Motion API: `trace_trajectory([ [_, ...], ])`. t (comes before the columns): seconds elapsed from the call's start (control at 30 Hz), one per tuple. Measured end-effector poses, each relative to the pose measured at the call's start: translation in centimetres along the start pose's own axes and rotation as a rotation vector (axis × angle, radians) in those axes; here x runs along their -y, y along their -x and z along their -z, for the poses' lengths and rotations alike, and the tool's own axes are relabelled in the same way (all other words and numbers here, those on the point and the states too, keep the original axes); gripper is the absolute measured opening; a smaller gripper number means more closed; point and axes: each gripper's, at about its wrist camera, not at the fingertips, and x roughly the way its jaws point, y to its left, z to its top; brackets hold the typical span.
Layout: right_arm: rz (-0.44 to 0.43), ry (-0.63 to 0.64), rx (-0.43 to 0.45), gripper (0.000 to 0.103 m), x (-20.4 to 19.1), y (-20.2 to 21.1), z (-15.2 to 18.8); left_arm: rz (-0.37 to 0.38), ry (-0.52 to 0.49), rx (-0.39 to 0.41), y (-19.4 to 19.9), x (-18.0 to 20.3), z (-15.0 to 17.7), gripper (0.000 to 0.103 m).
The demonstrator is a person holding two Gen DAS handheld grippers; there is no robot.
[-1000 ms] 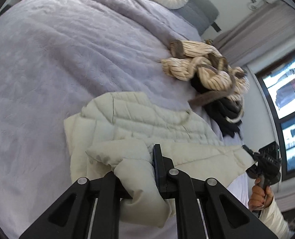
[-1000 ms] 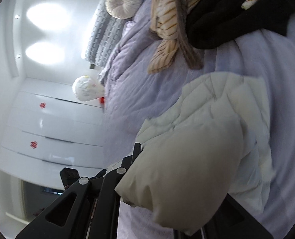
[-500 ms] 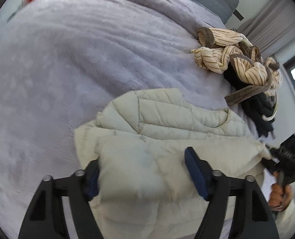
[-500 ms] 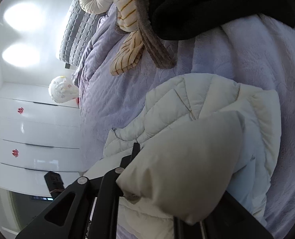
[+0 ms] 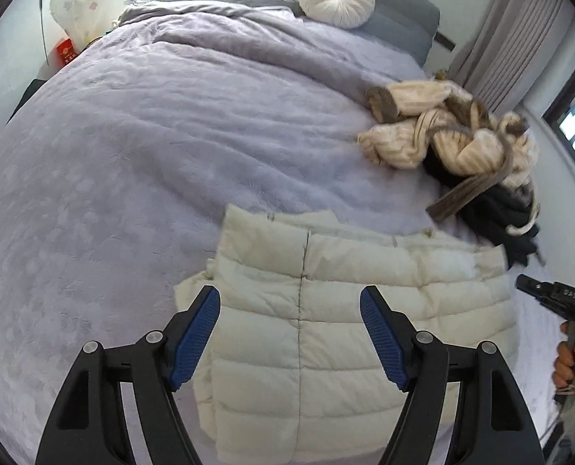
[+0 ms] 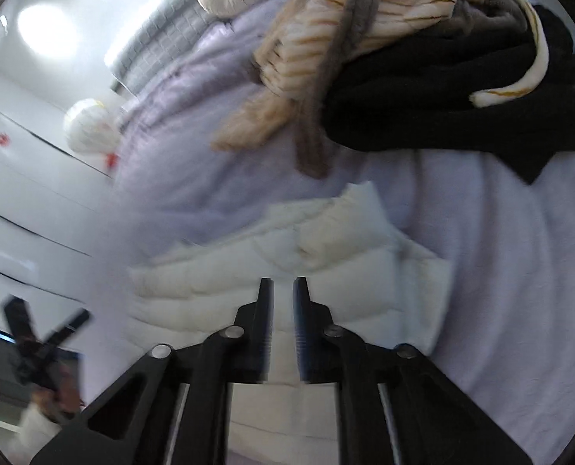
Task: Fold large clothes
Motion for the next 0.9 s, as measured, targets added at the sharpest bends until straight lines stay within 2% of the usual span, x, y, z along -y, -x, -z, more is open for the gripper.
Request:
trace_trajectory([
  [0.17,0.106,0.026,-0.029,0.011,1.3,-3.1,-0.2,-0.109,-0.03,-0.017,-5.8,1.5,0.0,0.076],
  [0.37,0.175,0.027,-0.036,0.01,3.1,-6.6,-0.2,-0.179,0.069,-0.039,-10.6,-0.4,-0.6,0.076],
  [0.47,0.178,0.007,-0.052,0.007,4.1,-8.3,-0.2,-0.206,0.085,-0.047,-12.2,-1.0,-0.3,0.076],
  [0.63,0.2,0.002,-0.054,0.007,4.5,-9.5,-0.2,-0.229,0.078,-0.05,-12.5,-0.8,-0.3,0.076],
  [0.77,0.186,-0.004,-0.045,0.011,3.8,-7.9,-0.3,-0.214,0.104,-0.041,-9.8,-1.4,-0.8,0.076],
  [0.87,0.166,-0.043,-0.031,0.013,3.6,-6.1,-0.2,-0.232,0.077,-0.055,-7.5,-1.6,-0.5,0.076],
  [0.9,0.147,-0.058,-0.022,0.017,3.5,-5.3,0.0,-0.233,0.063,-0.055,-6.8,-1.5,-0.3,0.076],
])
